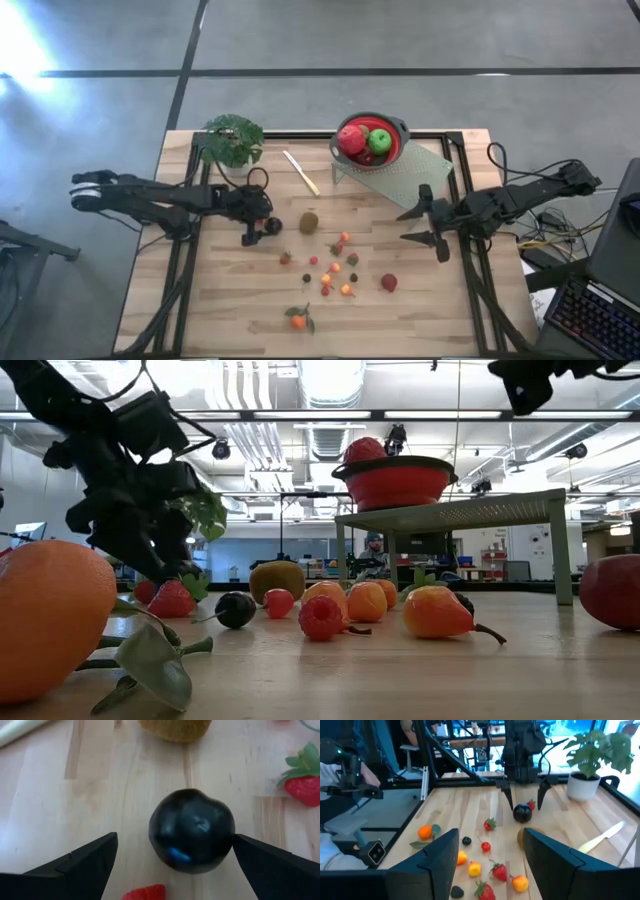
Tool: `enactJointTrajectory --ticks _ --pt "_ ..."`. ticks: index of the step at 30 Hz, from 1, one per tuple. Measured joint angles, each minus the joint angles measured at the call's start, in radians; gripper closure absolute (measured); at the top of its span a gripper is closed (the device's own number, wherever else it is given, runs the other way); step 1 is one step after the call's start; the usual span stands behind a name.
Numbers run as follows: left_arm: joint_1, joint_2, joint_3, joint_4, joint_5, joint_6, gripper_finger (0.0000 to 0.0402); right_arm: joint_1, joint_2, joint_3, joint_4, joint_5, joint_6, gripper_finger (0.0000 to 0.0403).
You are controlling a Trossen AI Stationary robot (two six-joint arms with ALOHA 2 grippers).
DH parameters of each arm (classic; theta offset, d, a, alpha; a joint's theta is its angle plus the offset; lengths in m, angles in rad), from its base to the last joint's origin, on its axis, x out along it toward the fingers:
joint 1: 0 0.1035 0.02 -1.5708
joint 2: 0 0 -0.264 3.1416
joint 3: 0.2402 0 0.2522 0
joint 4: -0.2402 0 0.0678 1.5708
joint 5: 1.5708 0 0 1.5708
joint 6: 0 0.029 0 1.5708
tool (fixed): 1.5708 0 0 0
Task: Pick & Place Fruit
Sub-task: Put the plum into the red gray colander on the shelf
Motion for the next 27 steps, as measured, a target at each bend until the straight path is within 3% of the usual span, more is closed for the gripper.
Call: enactJointTrajectory --ticks 11,17,27 --pt "-0.019 0.174 -0.017 0.163 0.017 0.016 0.0003 0.000 0.000 0.023 -0.007 0.000 -0.012 0.0210" --pt "-0.019 0.196 0.001 0.162 0.025 0.045 0.0005 0.000 0.000 0.023 -0.008 0.000 -0.009 0.0217" --pt "-0.021 0.161 0.007 0.093 0.024 0.053 0.0070 0.000 0.001 0.023 -0.025 -0.001 -0.009 0.0220"
